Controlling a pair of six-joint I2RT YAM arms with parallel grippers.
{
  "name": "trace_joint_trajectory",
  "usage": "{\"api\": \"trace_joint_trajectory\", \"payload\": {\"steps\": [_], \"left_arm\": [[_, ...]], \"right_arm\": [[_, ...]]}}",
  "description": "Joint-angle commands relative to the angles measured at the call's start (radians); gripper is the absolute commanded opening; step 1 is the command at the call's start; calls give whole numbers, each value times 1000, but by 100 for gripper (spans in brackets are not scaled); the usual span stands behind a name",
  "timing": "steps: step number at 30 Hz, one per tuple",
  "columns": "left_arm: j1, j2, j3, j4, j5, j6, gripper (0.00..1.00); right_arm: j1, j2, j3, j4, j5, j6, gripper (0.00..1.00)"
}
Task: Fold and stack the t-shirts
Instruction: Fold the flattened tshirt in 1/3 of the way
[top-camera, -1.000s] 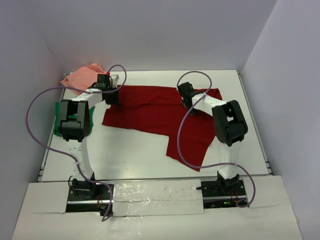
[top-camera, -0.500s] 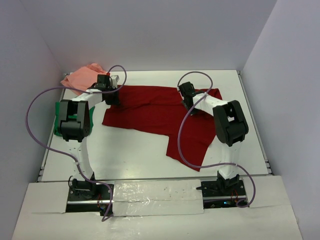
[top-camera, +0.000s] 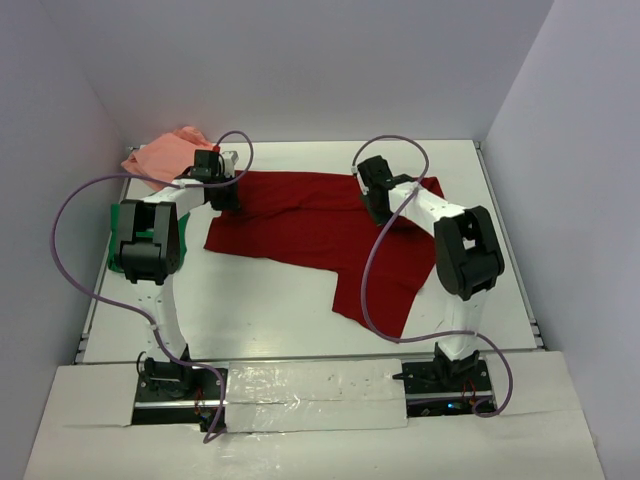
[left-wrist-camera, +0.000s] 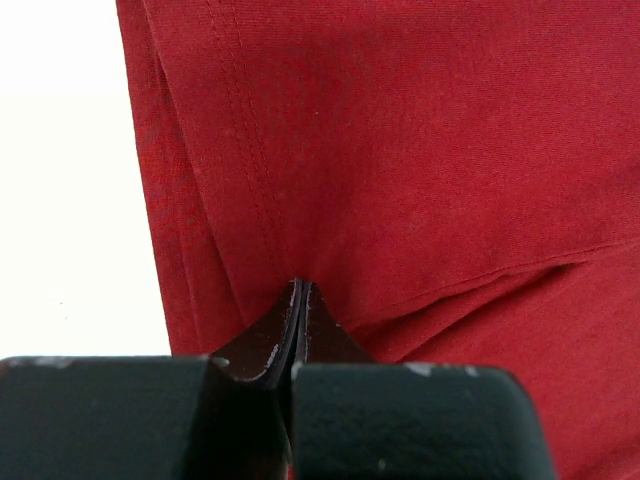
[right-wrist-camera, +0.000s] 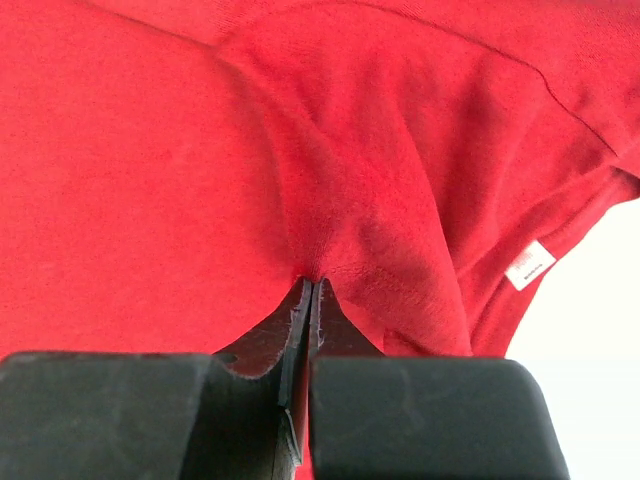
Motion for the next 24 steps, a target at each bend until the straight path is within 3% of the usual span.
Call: {"api": "trace_joint_trajectory", "payload": {"steps": [1,8,16,17,18,20,21,24], "left_arm": [[-4,-53,1,0,23,7,0],[-4,-61,1,0,23,10,0],[-4,-61,10,-8,30,13,0],[-4,-61,10,-12,35,15,0],[-4,-62,8,-13,37,16,0],[-4,-68,-1,-11,38,18,0],[-4,-70,-4,-9,40,21,0],[-2,-76,-12,-11,41,25,0]], "right_arm": [[21,-74,53,-47,-96,39,0],[53,-58,74,-103,-220,63,0],[90,-22,96,-134,-245,72,3],[90,-8,108,-146,-245,72,17],[91,-5,108,-147,-233,69,41],[91,-5,96,-121,-191,75,61],[91,-12,90,-110,-165,75,67],[91,-49,64,-68,-58,54,70]]}}
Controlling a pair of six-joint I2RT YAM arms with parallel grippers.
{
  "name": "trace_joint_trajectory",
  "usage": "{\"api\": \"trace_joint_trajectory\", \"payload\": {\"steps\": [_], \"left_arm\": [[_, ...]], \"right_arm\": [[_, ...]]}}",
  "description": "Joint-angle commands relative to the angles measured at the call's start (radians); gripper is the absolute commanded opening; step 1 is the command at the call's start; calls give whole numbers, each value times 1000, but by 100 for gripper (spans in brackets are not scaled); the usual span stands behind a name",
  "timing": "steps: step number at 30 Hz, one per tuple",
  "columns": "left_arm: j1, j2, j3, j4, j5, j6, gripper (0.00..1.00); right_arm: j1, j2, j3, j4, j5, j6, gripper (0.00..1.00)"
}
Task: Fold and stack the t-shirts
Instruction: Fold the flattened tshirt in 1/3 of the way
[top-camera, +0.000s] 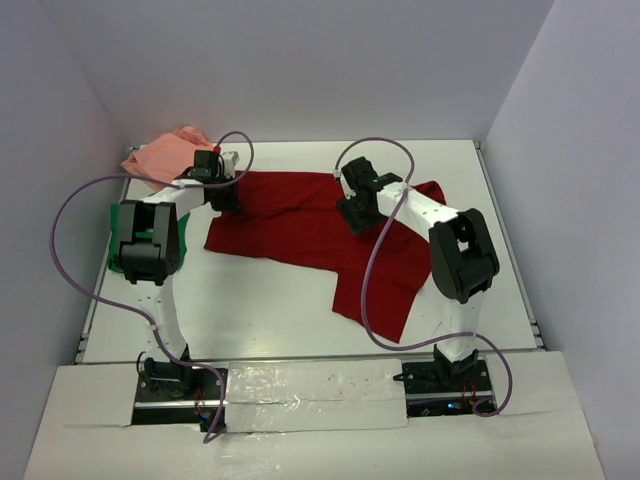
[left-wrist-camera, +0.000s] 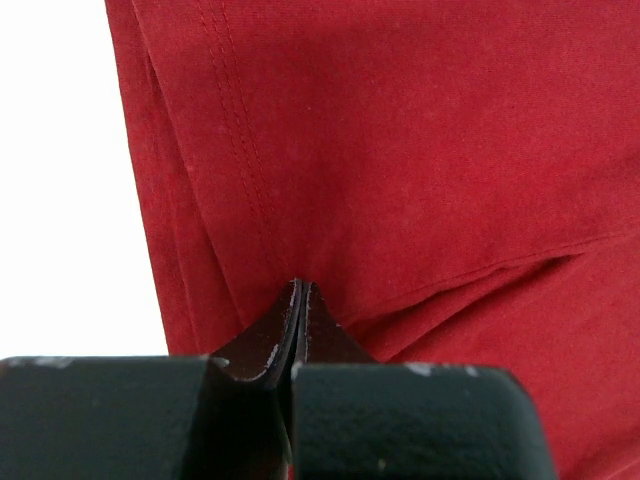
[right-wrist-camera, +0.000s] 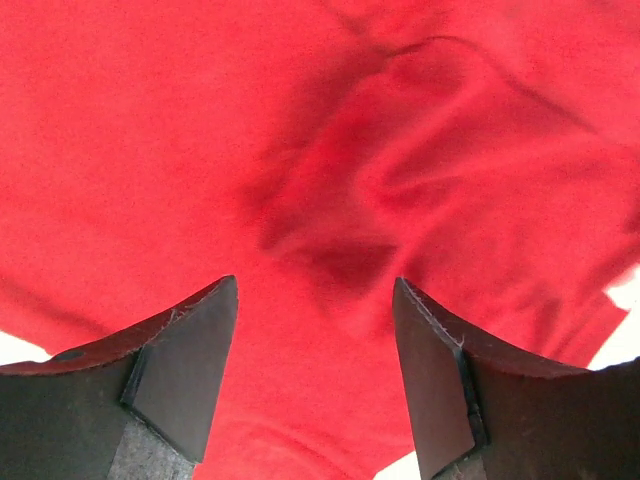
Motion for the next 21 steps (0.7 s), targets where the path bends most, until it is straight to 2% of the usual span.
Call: {"api": "trace_joint_trajectory", "payload": {"steps": [1,5,7,9,10,13,17,21], "left_arm": [[-2,-76,-16,-7,34,17,0],[4,-109,-30,-13,40,19,0],[8,-131,-49,-1,47,14,0],[17,-166,-68,19,52,10,0],[18,-175,-86,30,47,7,0],[24,-205,-119,87,40,-12,0],[28,-206,-143,119,46,-23,0],[28,-209,-154,130,47,-30,0]], "right_arm": [[1,-54,-2,56,156,-10,71],[-30,-131,-44,61,143,-15,69],[-54,-180,-74,56,129,-14,62],[-74,-206,-94,65,144,-15,18],[-90,-217,-105,77,146,-14,0],[-194,-220,-118,102,111,-14,0],[-286,-171,-93,93,-32,-6,0],[-321,-97,-50,64,-104,3,0]]}}
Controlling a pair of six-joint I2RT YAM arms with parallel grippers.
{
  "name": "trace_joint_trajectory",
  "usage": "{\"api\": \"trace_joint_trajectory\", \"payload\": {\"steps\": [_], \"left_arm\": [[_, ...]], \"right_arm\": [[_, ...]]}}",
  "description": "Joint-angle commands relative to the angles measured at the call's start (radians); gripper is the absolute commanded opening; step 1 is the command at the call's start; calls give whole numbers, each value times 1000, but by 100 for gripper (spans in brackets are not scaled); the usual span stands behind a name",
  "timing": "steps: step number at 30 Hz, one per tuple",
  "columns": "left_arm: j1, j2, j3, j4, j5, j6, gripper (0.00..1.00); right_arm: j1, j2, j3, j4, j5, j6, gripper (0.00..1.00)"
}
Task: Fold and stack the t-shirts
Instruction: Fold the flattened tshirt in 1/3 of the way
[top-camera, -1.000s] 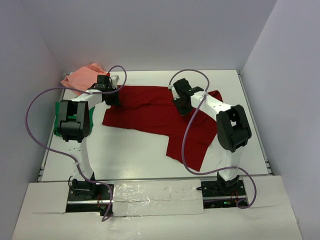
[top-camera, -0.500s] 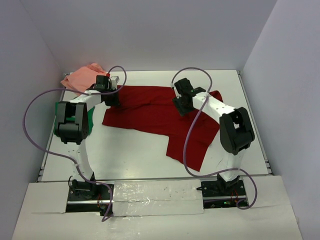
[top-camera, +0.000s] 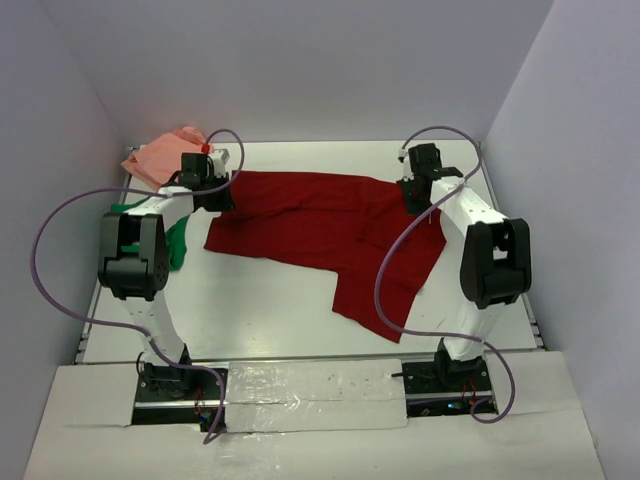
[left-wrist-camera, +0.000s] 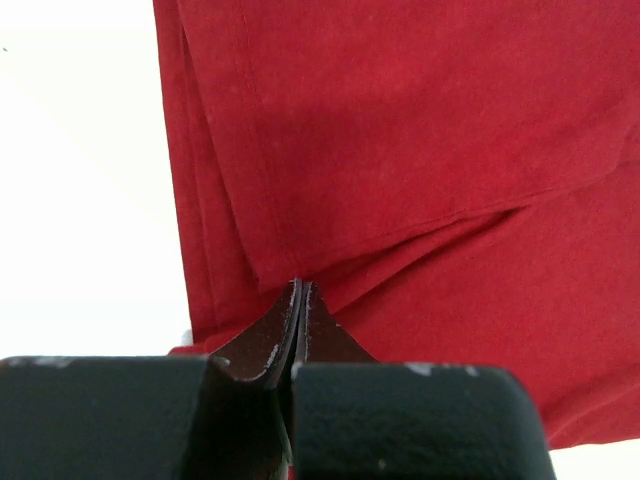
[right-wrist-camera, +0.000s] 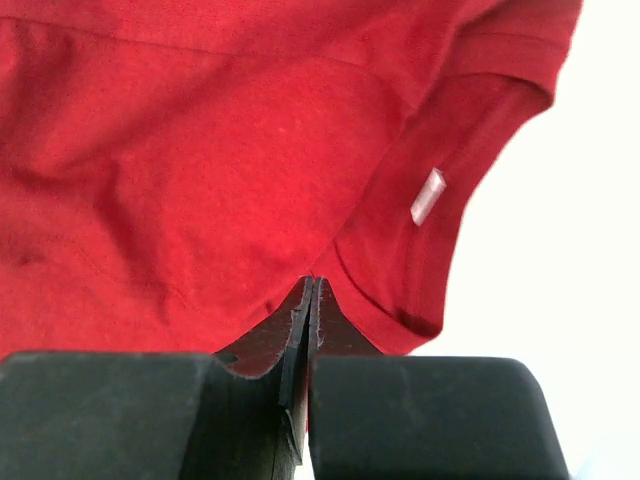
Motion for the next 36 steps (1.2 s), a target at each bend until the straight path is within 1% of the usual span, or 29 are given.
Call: {"api": "trace_joint_trajectory", "payload": {"steps": [1,4,7,9,10,11,12,13,16,18,19,21,22,25,32,36], "left_arm": [[2,-41,-5,52,24,-15,0],[2,-58,-11,52,26,-14,0],[2,-72,-19,55,24,-11,0],[3,-81,-23,58,21,-9,0],[2,-84,-28,61,21,-9,0],[3,-85,-36,64,21,-11,0],[2,-87,-39,71,18,-9,0],[2,-85,-39,73,18,-11,0],[2,-78,-33,70,21,-12,0],[2,-78,-33,71,23,-11,0],[2,-78,-34,73,21,-11,0],[2,-78,-37,76,21,-9,0],[2,-79,-40,76,21,-9,0],[2,-88,-50,79,23,-8,0],[2,-108,-60,84,20,-5,0],[2,-116,-60,78,20,-5,0]], "right_arm": [[-7,66,54,-10,-114,14,0],[-19,136,95,-31,-175,12,0],[-25,184,119,-30,-184,-2,0],[-24,198,123,-8,-157,-8,0],[-25,198,120,4,-114,-9,2],[-25,196,117,18,-91,-14,8],[-25,189,103,56,-6,-17,16],[-25,189,99,70,19,-17,19],[-27,175,77,132,110,-28,35],[-27,163,62,162,142,-46,39],[-28,156,59,171,154,-46,46],[-30,156,51,197,176,-58,51],[-33,163,50,206,184,-60,55],[-37,181,54,226,205,-68,57],[-42,215,76,252,224,-75,58],[-47,222,79,260,201,-72,54]]}}
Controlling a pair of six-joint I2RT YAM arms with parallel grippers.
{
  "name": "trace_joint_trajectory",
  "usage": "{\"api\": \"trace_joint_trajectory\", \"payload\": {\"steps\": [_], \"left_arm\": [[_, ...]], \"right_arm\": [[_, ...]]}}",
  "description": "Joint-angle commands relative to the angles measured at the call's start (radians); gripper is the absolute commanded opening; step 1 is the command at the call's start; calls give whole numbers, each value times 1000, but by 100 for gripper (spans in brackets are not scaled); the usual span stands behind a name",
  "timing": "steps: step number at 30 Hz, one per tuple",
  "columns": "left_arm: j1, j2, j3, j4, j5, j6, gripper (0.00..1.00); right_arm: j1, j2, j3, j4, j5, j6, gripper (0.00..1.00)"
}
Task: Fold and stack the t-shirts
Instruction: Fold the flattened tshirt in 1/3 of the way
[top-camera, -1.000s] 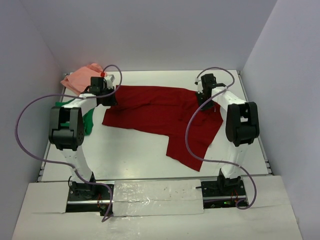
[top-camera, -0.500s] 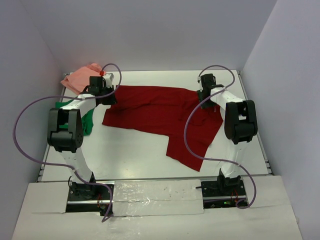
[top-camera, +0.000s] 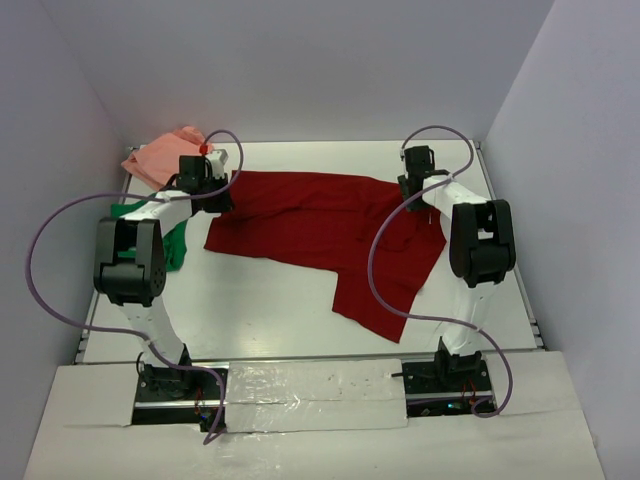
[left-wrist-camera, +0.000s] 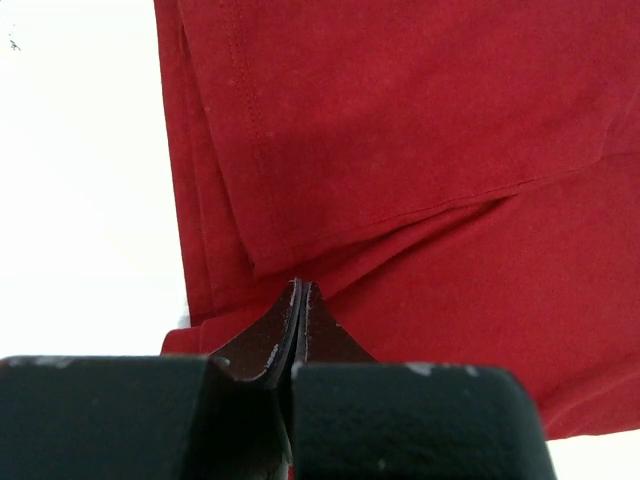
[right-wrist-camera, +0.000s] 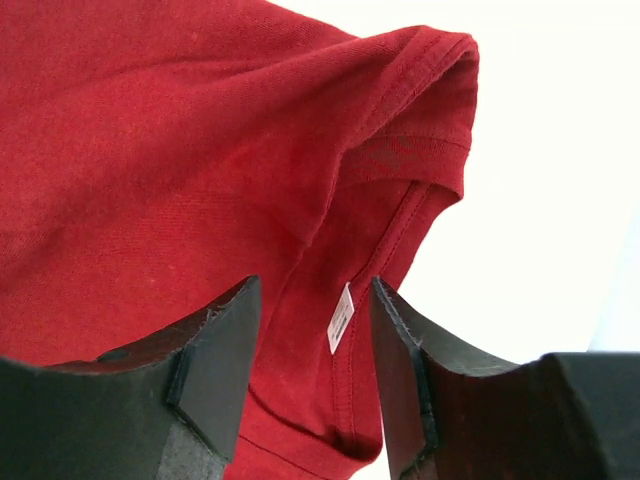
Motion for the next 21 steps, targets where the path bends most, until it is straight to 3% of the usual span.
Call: {"api": "trace_joint_trajectory", "payload": {"steps": [1,21], "left_arm": [[2,-68,0,37,19,0,0],[2,-105,-11,35,5,4,0]], "right_arm": [[-13,9,26,45,1,-4,53],[-68,156,244,-78,-175,40,38]]}}
